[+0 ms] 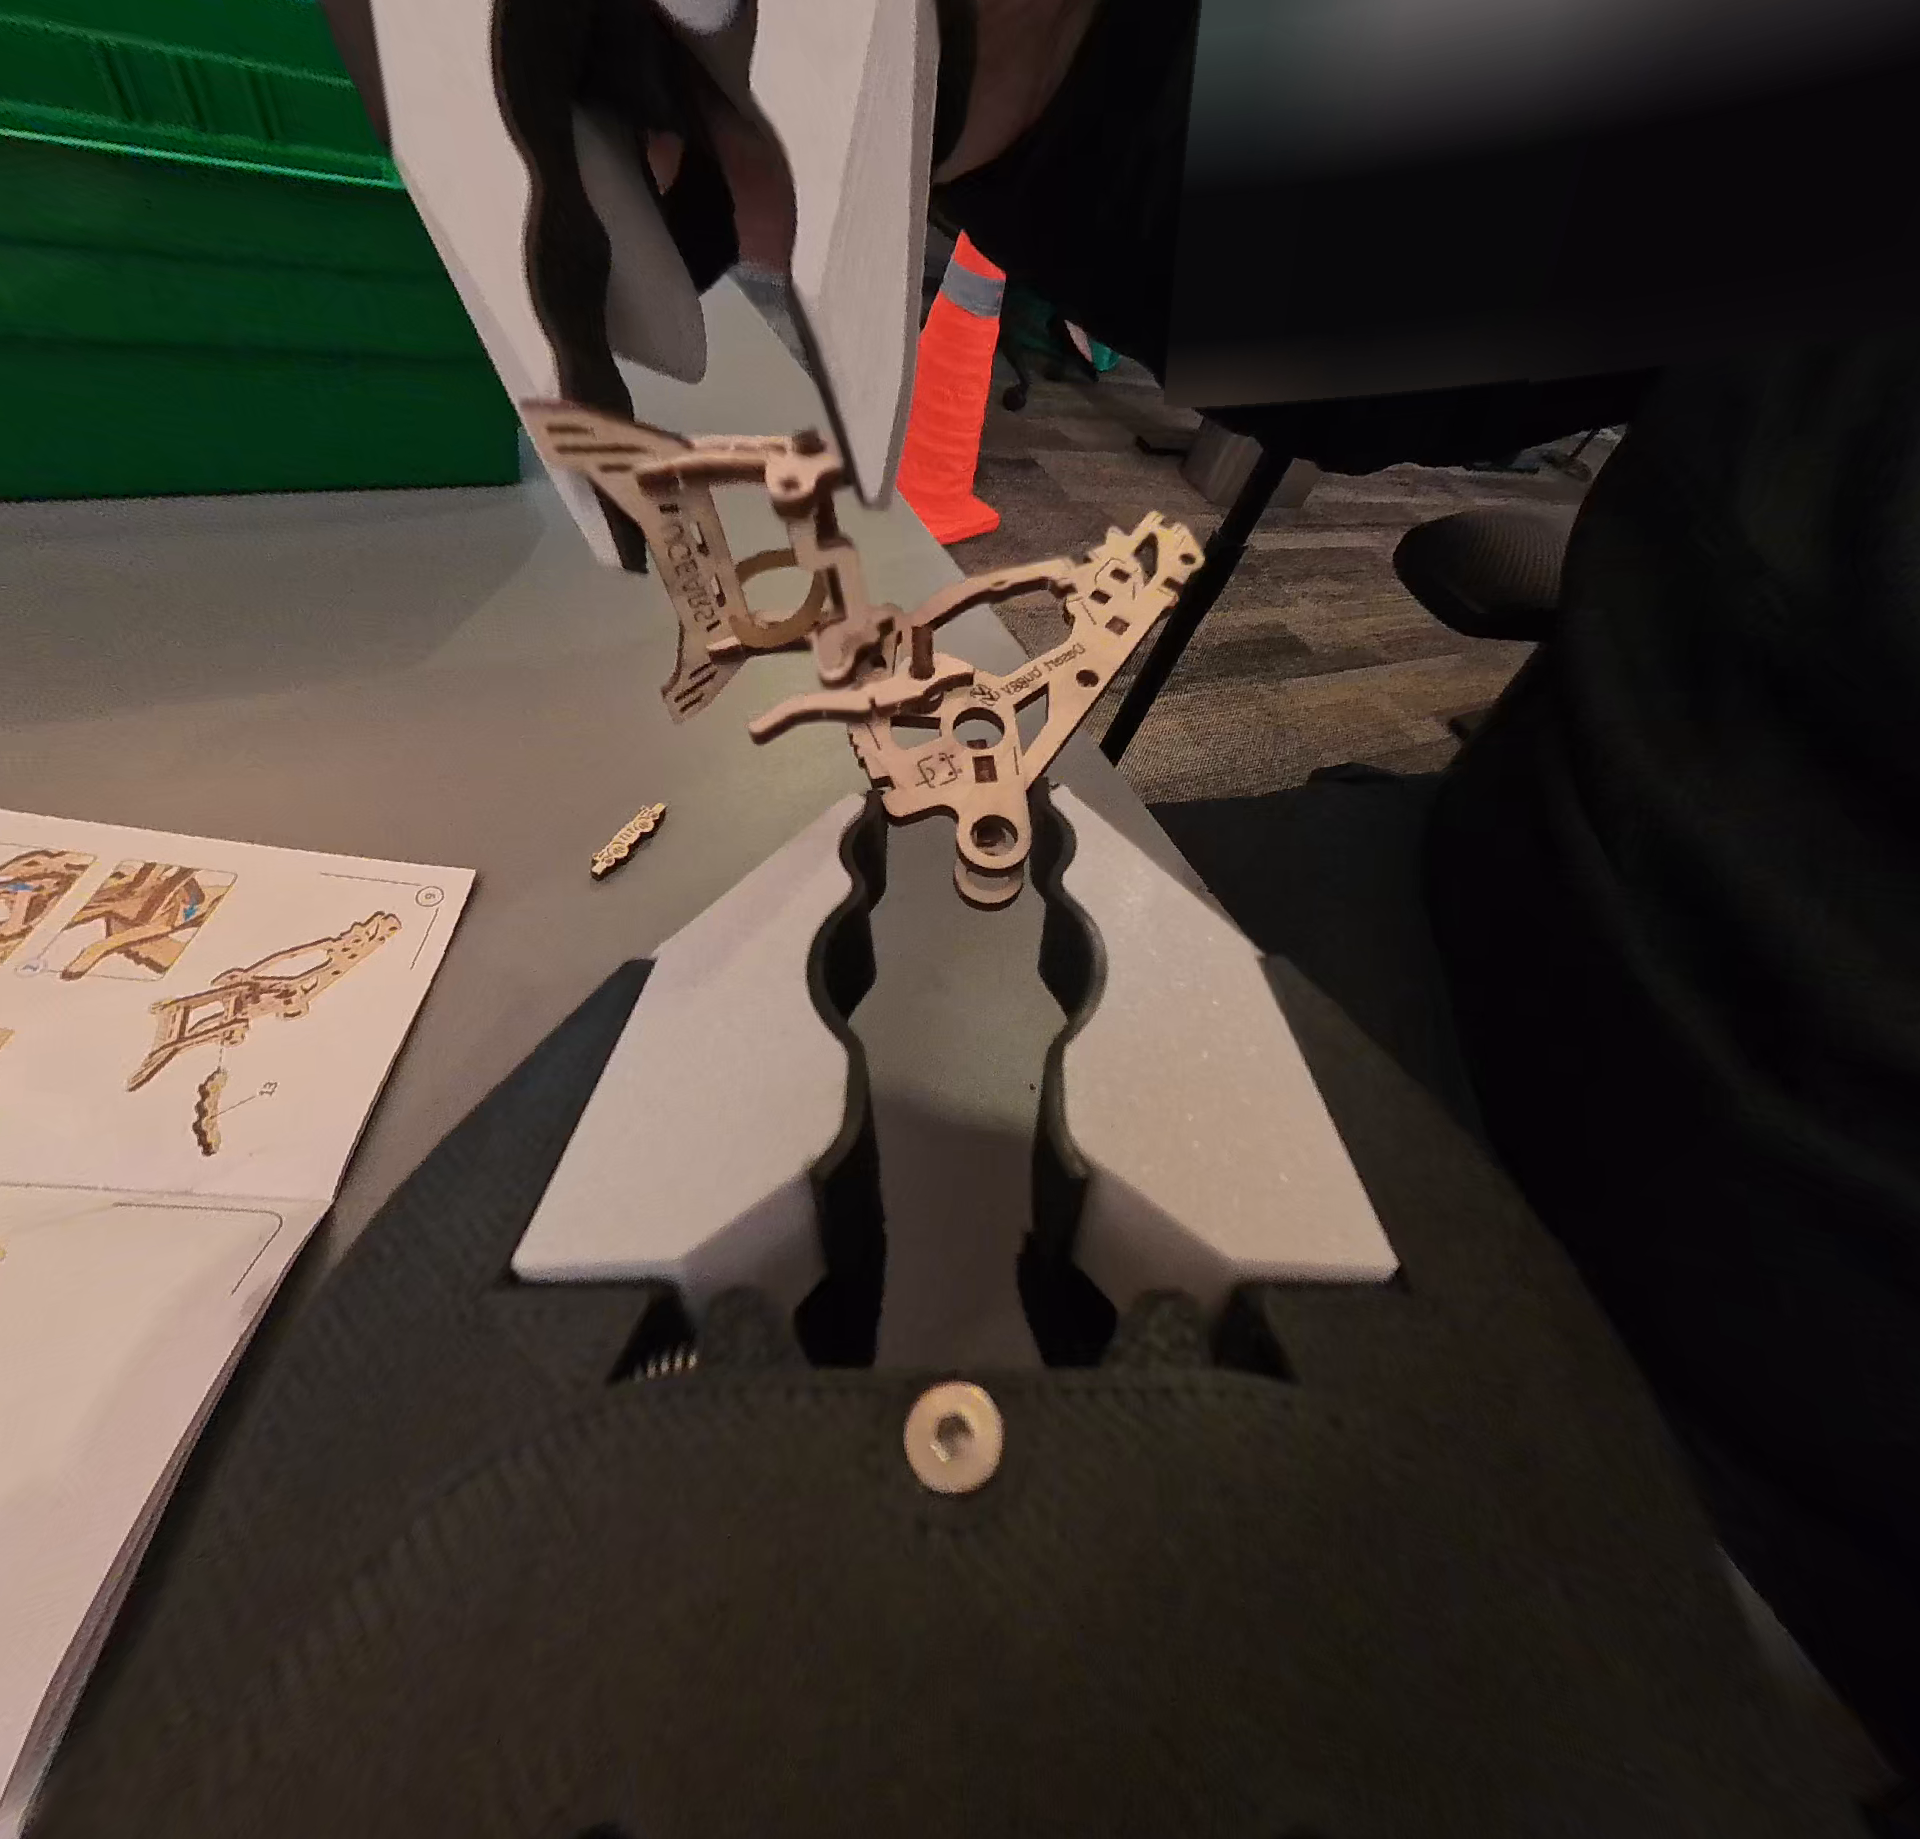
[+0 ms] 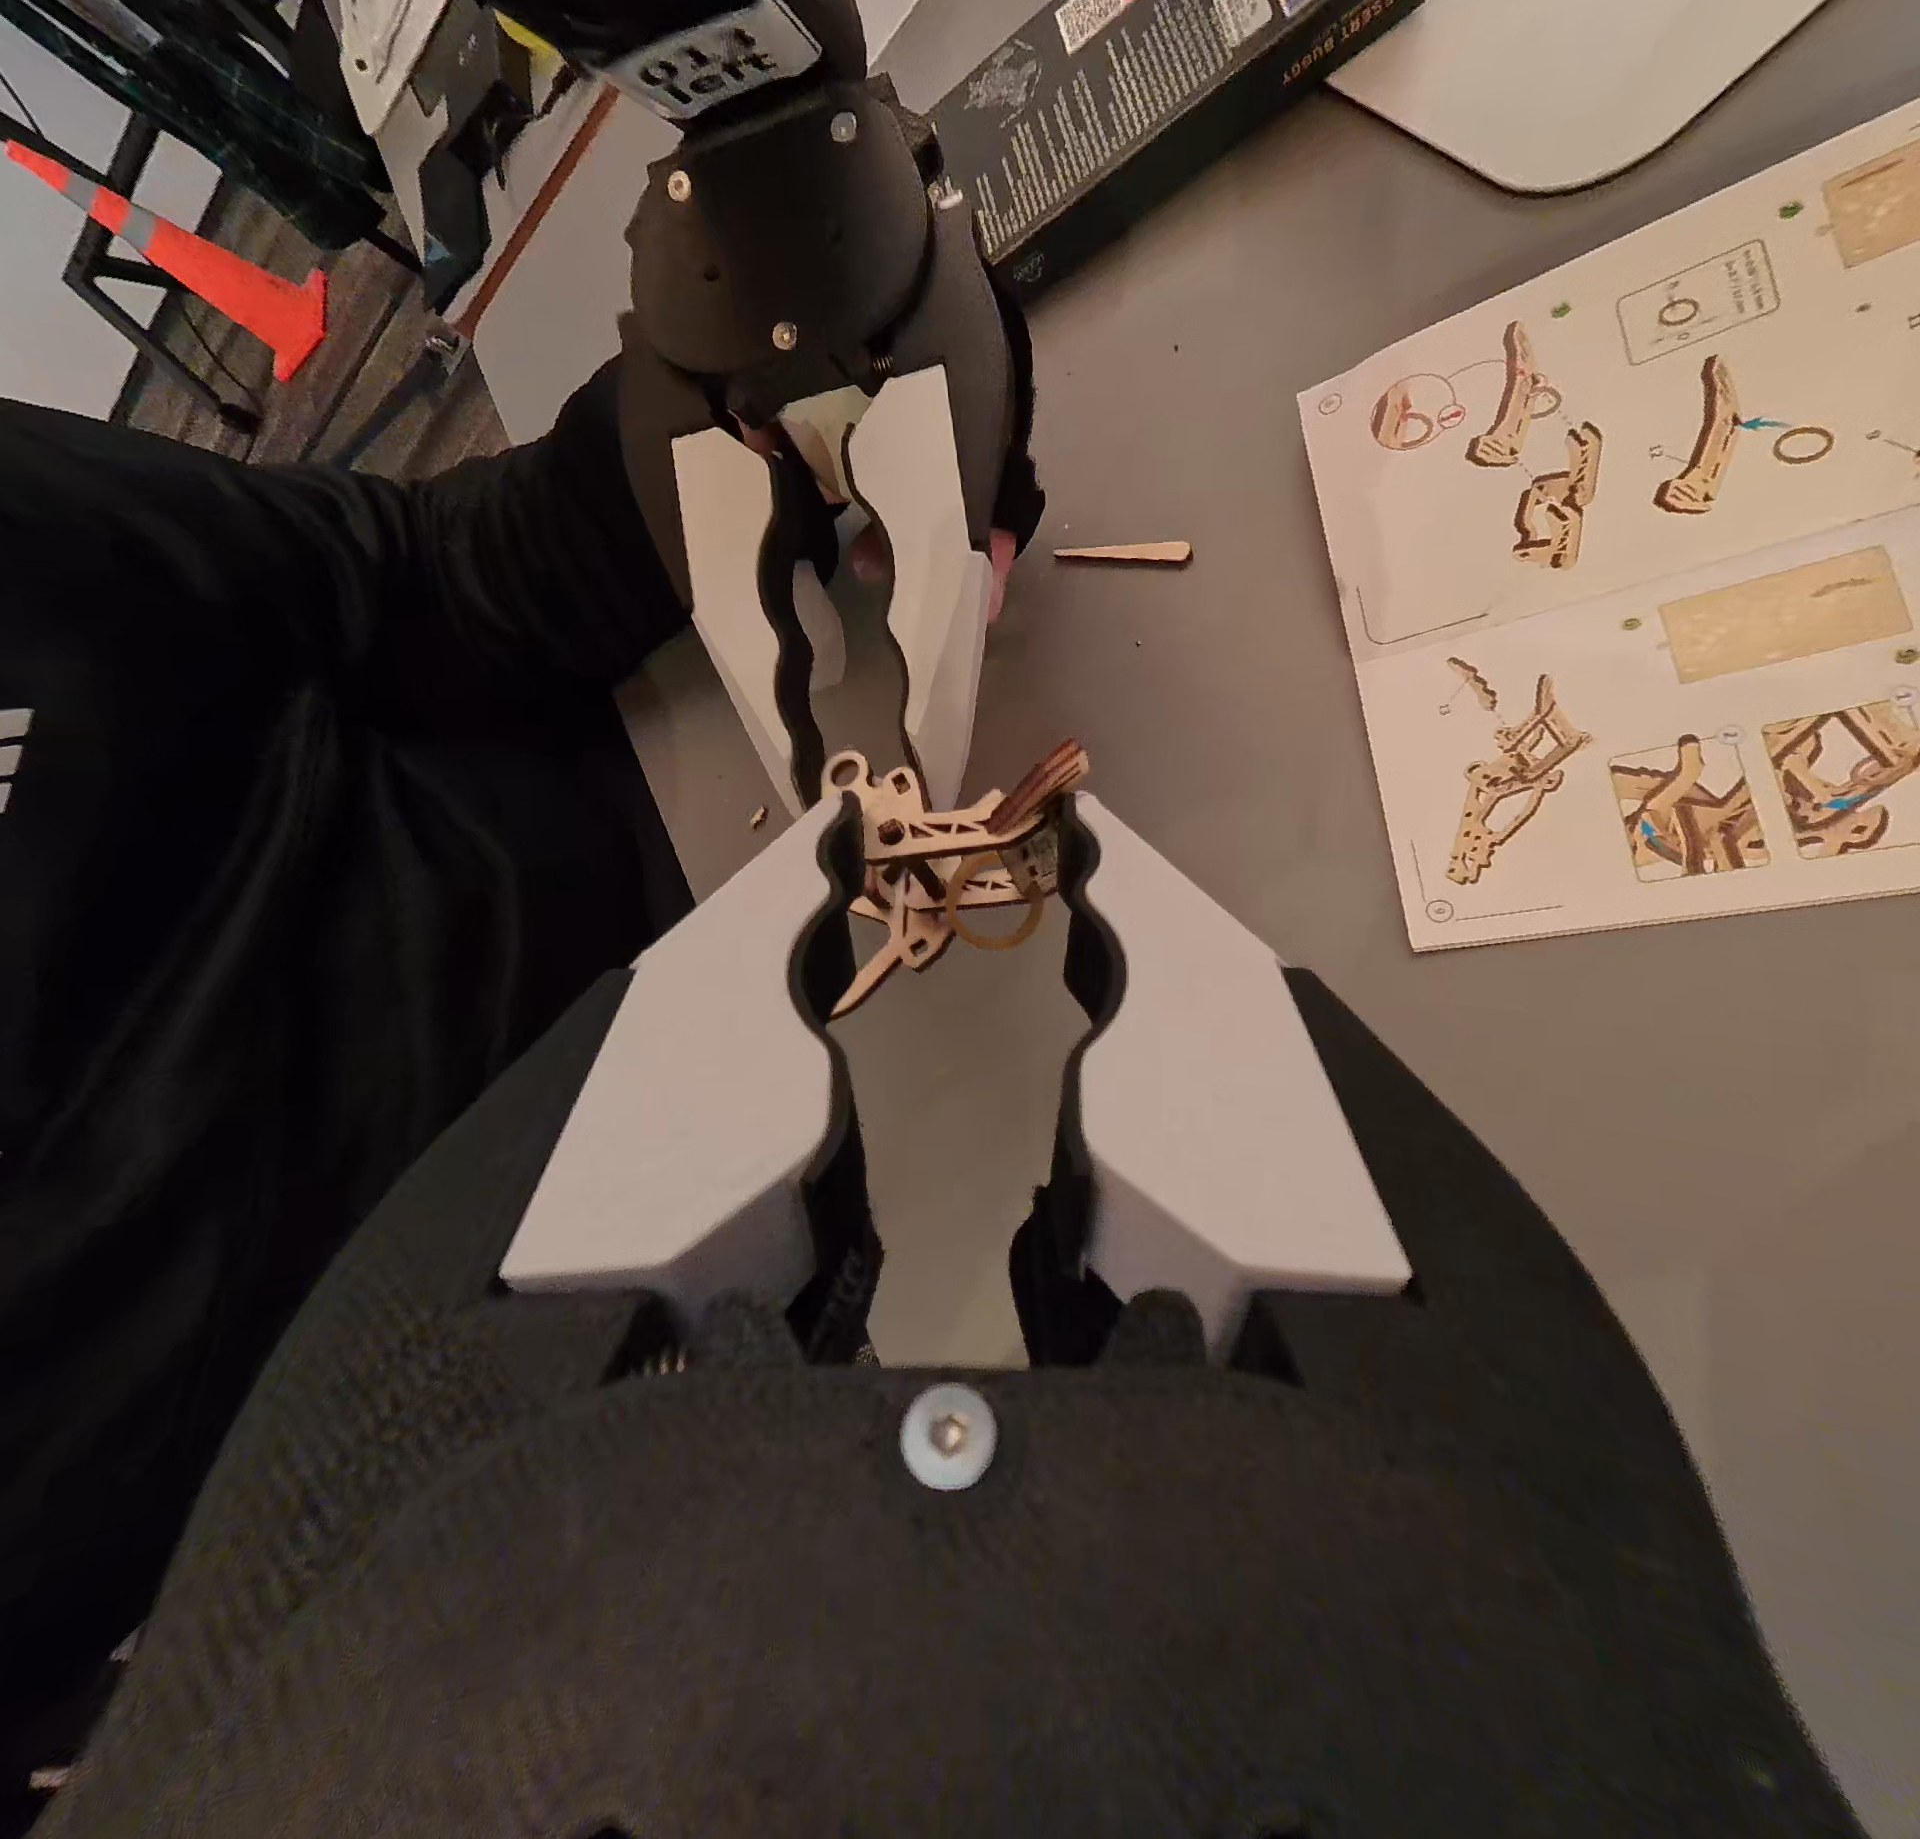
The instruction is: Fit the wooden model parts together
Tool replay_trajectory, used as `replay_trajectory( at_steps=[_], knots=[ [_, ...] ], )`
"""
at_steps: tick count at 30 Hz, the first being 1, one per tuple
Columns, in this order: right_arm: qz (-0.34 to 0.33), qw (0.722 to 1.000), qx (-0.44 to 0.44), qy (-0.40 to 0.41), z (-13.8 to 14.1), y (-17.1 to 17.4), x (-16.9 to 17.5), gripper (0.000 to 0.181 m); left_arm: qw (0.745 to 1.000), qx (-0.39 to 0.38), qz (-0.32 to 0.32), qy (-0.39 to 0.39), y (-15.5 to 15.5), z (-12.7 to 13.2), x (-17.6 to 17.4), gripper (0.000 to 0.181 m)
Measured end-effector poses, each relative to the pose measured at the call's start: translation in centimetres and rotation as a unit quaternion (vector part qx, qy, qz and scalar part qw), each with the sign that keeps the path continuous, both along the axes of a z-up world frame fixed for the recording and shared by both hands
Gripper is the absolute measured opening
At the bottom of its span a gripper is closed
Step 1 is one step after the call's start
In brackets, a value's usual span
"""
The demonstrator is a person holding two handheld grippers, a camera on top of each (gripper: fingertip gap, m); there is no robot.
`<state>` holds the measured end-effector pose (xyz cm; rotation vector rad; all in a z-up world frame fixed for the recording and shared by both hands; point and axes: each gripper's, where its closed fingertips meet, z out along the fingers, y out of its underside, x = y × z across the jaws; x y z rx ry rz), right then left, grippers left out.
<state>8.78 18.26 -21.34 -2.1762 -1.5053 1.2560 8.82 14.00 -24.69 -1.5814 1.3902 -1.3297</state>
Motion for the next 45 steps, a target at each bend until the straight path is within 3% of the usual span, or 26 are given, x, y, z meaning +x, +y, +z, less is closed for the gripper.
replay_trajectory(
  at_steps=[32, 39, 45],
  knots=[
    [0.107, 0.994, 0.005, -0.032, -1.1, -2.1, 1.5, 0.035, 0.999, 0.007, -0.03, 0.023, -1.1, -0.8, 0.7, 0.026],
    [0.107, 0.993, -0.006, -0.053, -2.0, -2.1, 1.2, 0.035, 0.999, 0.004, -0.032, 0.038, -1.2, -1.5, 0.9, 0.026],
    [0.067, 0.994, -0.059, -0.057, -2.1, -1.4, 1.1, 0.035, 0.999, -0.008, -0.024, 0.033, -0.8, -1.4, 0.8, 0.026]
  ],
)
